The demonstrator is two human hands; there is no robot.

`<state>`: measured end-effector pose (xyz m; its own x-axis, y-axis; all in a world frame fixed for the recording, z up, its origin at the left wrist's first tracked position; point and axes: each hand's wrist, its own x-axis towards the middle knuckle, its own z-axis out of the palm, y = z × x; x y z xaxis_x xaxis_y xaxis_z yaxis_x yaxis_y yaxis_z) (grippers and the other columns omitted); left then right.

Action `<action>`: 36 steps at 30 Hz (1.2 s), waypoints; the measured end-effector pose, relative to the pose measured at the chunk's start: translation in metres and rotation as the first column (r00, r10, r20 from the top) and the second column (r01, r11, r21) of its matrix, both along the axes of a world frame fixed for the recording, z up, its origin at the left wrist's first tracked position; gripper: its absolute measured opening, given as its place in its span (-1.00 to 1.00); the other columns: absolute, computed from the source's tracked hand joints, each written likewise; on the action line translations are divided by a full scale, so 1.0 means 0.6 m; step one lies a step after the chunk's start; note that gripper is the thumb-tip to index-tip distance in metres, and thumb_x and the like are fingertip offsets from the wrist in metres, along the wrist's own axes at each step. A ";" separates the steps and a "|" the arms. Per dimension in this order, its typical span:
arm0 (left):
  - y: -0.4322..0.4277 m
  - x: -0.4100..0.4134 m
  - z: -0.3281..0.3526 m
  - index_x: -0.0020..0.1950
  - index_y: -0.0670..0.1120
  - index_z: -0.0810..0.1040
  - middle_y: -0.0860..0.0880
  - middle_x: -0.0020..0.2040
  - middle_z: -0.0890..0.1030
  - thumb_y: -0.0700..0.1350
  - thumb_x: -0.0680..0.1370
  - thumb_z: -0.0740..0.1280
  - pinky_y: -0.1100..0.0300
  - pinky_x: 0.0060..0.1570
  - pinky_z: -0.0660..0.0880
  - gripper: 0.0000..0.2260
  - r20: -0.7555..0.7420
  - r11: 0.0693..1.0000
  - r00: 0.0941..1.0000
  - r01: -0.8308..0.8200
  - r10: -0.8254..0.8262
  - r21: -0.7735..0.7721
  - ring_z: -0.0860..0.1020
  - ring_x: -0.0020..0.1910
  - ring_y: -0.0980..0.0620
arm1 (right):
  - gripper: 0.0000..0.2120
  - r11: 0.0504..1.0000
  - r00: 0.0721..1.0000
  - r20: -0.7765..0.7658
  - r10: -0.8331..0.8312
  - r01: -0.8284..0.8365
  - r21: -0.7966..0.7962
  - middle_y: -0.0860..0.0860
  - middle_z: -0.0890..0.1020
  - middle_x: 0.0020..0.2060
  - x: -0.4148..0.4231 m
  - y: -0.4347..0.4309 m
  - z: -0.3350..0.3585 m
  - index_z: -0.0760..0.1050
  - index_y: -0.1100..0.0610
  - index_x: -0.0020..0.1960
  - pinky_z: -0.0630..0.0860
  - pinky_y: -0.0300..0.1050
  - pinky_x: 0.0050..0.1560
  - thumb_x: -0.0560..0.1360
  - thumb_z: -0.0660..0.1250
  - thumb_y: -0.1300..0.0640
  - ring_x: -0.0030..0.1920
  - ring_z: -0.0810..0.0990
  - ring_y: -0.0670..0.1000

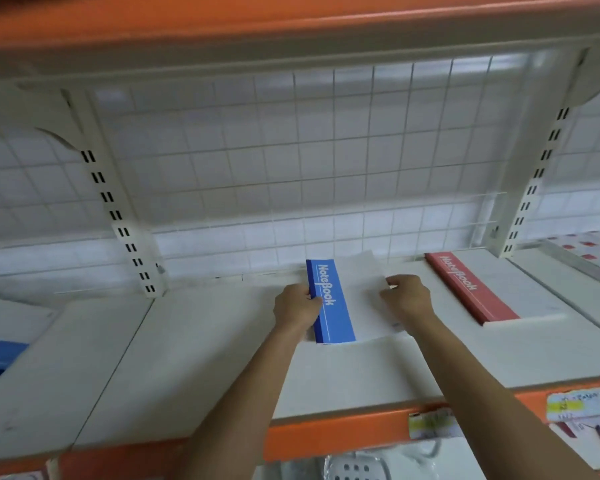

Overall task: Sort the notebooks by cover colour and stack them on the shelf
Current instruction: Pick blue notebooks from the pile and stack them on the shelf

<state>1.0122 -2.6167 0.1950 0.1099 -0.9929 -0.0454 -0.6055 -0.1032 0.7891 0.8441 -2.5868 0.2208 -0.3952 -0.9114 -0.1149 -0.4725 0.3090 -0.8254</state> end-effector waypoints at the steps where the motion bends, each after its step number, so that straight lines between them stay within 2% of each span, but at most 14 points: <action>1: -0.003 -0.004 -0.003 -0.39 -0.05 0.29 -0.18 -0.01 0.64 -0.15 0.51 0.31 0.09 -0.18 0.49 -0.69 0.018 1.000 1.000 -0.001 0.001 0.004 0.60 0.03 -0.15 | -0.70 1.000 1.000 0.000 0.006 -0.006 0.005 0.15 0.61 -0.11 -0.004 -0.002 -0.002 0.60 0.18 0.07 0.60 0.17 -0.05 0.43 0.19 0.29 0.00 0.58 0.25; 4: -0.015 -0.018 -0.012 -0.23 -0.14 0.47 -0.15 0.01 0.65 -0.11 0.53 0.30 0.05 -0.05 0.53 -0.83 0.109 1.000 0.994 0.016 -0.016 -0.002 0.60 0.01 -0.11 | -0.72 1.000 1.000 0.001 0.023 -0.023 0.007 0.17 0.60 -0.11 -0.016 -0.020 -0.013 0.58 0.24 0.08 0.59 0.16 -0.03 0.44 0.19 0.31 0.01 0.57 0.25; 7: -0.026 -0.022 -0.019 -0.01 -0.23 0.54 -0.13 0.05 0.63 -0.09 0.55 0.29 0.08 -0.04 0.51 -0.80 0.199 1.000 0.980 0.009 -0.010 0.008 0.60 0.03 -0.10 | -0.73 0.999 0.999 -0.034 0.032 -0.031 0.021 0.26 0.63 -0.07 -0.020 -0.035 -0.024 0.56 0.37 0.04 0.60 0.10 -0.02 0.41 0.19 0.33 -0.03 0.59 0.25; 11: -0.035 -0.024 -0.021 0.03 -0.27 0.54 -0.16 0.03 0.63 -0.05 0.55 0.30 0.09 -0.09 0.49 -0.73 0.322 0.999 0.947 0.011 -0.020 0.031 0.59 0.02 -0.13 | -0.80 0.997 0.997 -0.064 0.040 -0.035 0.073 0.19 0.53 -0.27 -0.024 -0.050 -0.037 0.52 0.42 -0.09 0.57 0.00 -0.17 0.39 0.20 0.33 -0.24 0.52 0.17; 13: -0.037 -0.024 -0.021 0.02 -0.26 0.55 -0.17 0.02 0.63 -0.04 0.55 0.30 0.12 -0.13 0.46 -0.72 0.367 0.999 0.930 0.017 -0.031 0.043 0.59 0.02 -0.13 | -0.91 0.993 0.994 -0.100 0.050 -0.040 0.107 0.12 0.49 -0.32 -0.022 -0.051 -0.036 0.45 0.32 -0.24 0.54 -0.09 -0.26 0.41 0.20 0.33 -0.30 0.47 0.12; 15: -0.037 -0.023 -0.019 -0.11 -0.21 0.52 -0.18 0.01 0.63 -0.03 0.55 0.30 0.15 -0.17 0.41 -0.76 0.398 0.998 0.916 0.039 -0.051 0.040 0.59 0.01 -0.14 | -0.84 0.991 0.987 -0.146 0.070 -0.052 0.123 0.11 0.48 -0.30 -0.020 -0.052 -0.039 0.34 0.23 -0.32 0.42 -0.20 -0.31 0.44 0.20 0.31 -0.27 0.47 0.11; 18: -0.031 -0.021 -0.010 -0.31 -0.16 0.39 -0.19 -0.09 0.63 0.02 0.57 0.27 0.10 -0.16 0.45 -0.66 0.396 0.998 0.916 0.061 -0.068 0.029 0.59 -0.05 -0.15 | -0.95 0.990 0.962 -0.259 0.087 -0.055 0.128 0.20 0.55 -0.03 -0.024 -0.049 -0.041 0.38 0.22 -0.16 0.41 -0.11 -0.07 0.46 0.21 0.24 -0.03 0.51 0.18; 21: -0.012 -0.012 0.006 -0.26 -0.12 0.41 -0.02 -0.27 0.52 0.20 0.49 0.32 0.17 -0.26 0.43 -0.60 0.329 0.983 0.929 0.137 -0.169 0.119 0.51 -0.23 0.02 | -0.77 0.987 0.962 -0.247 0.113 -0.080 0.138 0.19 0.57 0.06 -0.039 -0.040 -0.038 0.46 0.29 0.09 0.42 -0.10 -0.08 0.49 0.27 0.18 -0.05 0.51 0.15; 23: 0.000 -0.004 0.008 -0.02 -0.06 0.51 0.03 -0.08 0.59 0.29 0.34 0.43 0.22 -0.14 0.49 -0.53 0.310 0.935 0.893 0.255 -0.326 0.248 0.56 -0.11 0.06 | -0.67 0.983 0.964 -0.231 0.132 -0.096 0.160 0.16 0.59 0.03 -0.049 -0.028 -0.036 0.46 0.28 0.15 0.45 -0.11 -0.07 0.49 0.32 0.09 0.01 0.56 0.16; 24: 0.006 -0.001 0.007 0.13 -0.02 0.49 0.04 0.04 0.59 0.29 0.27 0.48 0.18 -0.03 0.52 -0.42 0.334 0.913 0.861 0.298 -0.382 0.278 0.57 -0.02 0.05 | -0.68 0.981 0.962 -0.235 0.140 -0.101 0.168 0.13 0.59 -0.05 -0.053 -0.022 -0.036 0.47 0.26 0.09 0.45 -0.14 -0.14 0.47 0.34 0.05 -0.03 0.58 0.15; 26: 0.016 -0.003 0.000 0.32 0.00 0.35 0.02 0.20 0.53 0.21 0.24 0.53 0.09 0.09 0.50 -0.25 0.422 0.910 0.809 0.327 -0.408 0.253 0.53 0.12 -0.02 | -0.73 0.978 0.953 -0.264 0.149 -0.103 0.181 0.08 0.55 -0.22 -0.053 -0.015 -0.041 0.45 0.23 -0.06 0.37 -0.19 -0.27 0.45 0.35 0.02 -0.17 0.54 0.12; 28: 0.024 -0.012 -0.005 0.45 -0.04 0.19 -0.05 0.25 0.48 0.10 0.31 0.53 0.07 0.11 0.48 -0.17 0.482 0.925 0.790 0.331 -0.379 0.185 0.49 0.19 -0.09 | -0.75 0.982 0.950 -0.280 0.136 -0.091 0.168 0.07 0.52 -0.23 -0.051 -0.014 -0.045 0.43 0.20 -0.10 0.34 -0.19 -0.23 0.45 0.35 0.01 -0.19 0.48 0.11; 31: 0.030 -0.018 -0.009 0.50 -0.06 0.11 -0.09 0.27 0.47 0.03 0.36 0.50 0.08 0.08 0.49 -0.16 0.471 0.926 0.800 0.354 -0.372 0.130 0.48 0.19 -0.11 | -0.76 0.987 0.957 -0.270 0.101 -0.062 0.149 0.10 0.53 -0.24 -0.050 -0.016 -0.049 0.39 0.20 -0.20 0.32 -0.18 -0.29 0.47 0.33 0.04 -0.21 0.48 0.13; 36: 0.047 -0.031 -0.019 0.36 -0.08 0.28 -0.09 0.19 0.52 0.04 0.37 0.49 0.06 0.05 0.52 -0.34 0.426 0.939 0.841 0.339 -0.332 0.061 0.52 0.11 -0.10 | -0.81 0.991 0.969 -0.242 0.050 -0.019 0.130 0.09 0.50 -0.32 -0.059 -0.017 -0.053 0.36 0.19 -0.27 0.33 -0.20 -0.35 0.46 0.29 0.15 -0.20 0.50 0.15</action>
<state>0.9938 -2.5885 0.1839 -0.2251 -0.9728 -0.0551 -0.8764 0.1775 0.4477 0.8085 -2.5969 0.1889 -0.3943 -0.9093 -0.1328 -0.6672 0.3827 -0.6391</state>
